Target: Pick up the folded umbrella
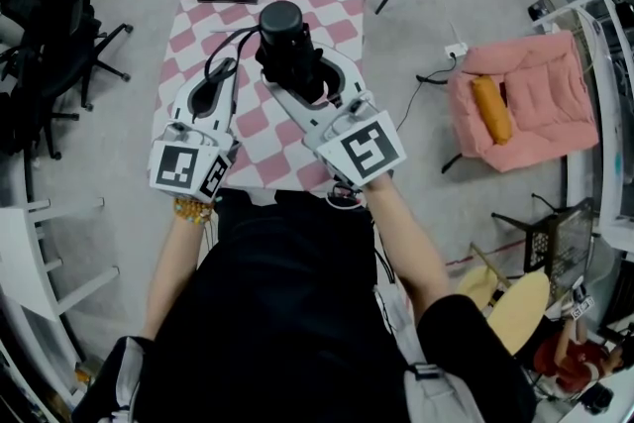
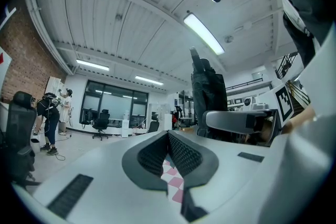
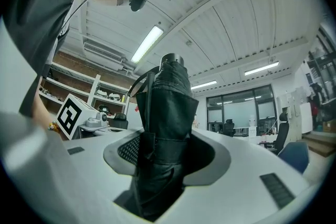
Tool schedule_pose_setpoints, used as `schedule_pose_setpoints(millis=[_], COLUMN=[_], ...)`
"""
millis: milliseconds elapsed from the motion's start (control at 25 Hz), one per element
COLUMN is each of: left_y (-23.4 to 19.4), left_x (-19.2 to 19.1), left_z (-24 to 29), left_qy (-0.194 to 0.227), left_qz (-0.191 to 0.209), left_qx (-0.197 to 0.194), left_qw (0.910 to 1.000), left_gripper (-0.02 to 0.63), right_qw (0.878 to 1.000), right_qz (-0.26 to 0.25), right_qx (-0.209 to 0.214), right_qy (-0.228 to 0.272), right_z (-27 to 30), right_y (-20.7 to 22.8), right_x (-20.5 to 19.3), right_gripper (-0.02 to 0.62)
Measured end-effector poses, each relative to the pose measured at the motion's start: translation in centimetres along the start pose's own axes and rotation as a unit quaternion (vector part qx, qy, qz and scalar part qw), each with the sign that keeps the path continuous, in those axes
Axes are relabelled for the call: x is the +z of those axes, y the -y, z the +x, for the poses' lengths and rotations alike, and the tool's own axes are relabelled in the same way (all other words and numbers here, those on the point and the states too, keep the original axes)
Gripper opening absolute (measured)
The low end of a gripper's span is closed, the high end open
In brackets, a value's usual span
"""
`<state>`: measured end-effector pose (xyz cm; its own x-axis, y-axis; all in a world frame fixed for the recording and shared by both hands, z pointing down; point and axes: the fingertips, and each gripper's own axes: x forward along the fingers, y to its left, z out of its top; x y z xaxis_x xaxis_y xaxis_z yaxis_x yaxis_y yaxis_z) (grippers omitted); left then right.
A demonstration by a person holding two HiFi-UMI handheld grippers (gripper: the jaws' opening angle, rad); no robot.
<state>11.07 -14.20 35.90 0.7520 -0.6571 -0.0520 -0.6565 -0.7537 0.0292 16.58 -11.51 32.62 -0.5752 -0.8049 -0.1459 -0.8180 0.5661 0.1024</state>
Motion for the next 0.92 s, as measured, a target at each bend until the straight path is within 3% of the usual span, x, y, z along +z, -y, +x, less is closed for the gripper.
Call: schedule_pose_setpoints(millis=[920], left_y=[-0.8], left_x=[-0.3], left_z=[-0.8], left_qy=[0.001], left_qz=[0.002], left_qx=[0.008], left_qw=[1.0], left_gripper=[0.014], right_qw=[1.0], right_qz=[-0.024], right_qx=[0.016], right_qy=[-0.009], right_z=[0.6], right_y=[-1.3], right_x=[-0.9], right_gripper=[0.213])
